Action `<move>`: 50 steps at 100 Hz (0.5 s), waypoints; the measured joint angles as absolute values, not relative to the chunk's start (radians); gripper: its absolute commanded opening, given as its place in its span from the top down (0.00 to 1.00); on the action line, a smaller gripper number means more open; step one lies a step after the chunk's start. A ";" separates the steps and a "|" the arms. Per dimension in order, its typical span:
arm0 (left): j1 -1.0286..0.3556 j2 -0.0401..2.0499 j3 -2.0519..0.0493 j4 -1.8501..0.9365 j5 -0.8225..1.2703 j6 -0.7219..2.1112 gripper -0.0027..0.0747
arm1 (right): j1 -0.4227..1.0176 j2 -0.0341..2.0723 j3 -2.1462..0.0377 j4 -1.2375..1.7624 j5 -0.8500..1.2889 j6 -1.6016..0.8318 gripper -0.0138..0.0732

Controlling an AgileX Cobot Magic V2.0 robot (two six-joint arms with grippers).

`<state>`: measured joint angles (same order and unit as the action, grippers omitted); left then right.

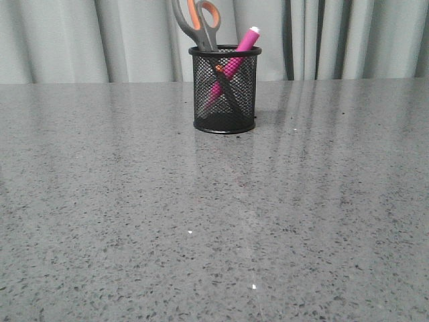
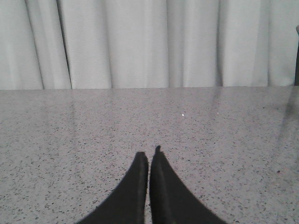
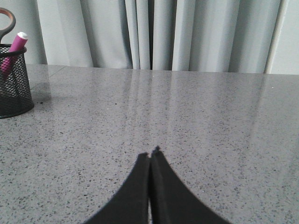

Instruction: Put pen and scissors into bin

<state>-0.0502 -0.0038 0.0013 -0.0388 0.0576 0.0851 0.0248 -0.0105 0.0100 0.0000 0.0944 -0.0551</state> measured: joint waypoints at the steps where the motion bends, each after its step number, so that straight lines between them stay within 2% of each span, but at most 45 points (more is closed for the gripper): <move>1: -0.050 -0.004 0.001 -0.039 0.058 0.085 0.99 | 0.025 -0.010 0.010 0.000 0.094 -0.055 0.93; 50: -0.053 -0.004 0.001 -0.039 0.058 0.085 0.99 | 0.025 -0.010 0.010 0.000 0.100 -0.057 0.93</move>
<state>-0.0526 -0.0038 0.0013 -0.0388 0.0576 0.0851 0.0248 -0.0105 0.0100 0.0000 0.1000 -0.0568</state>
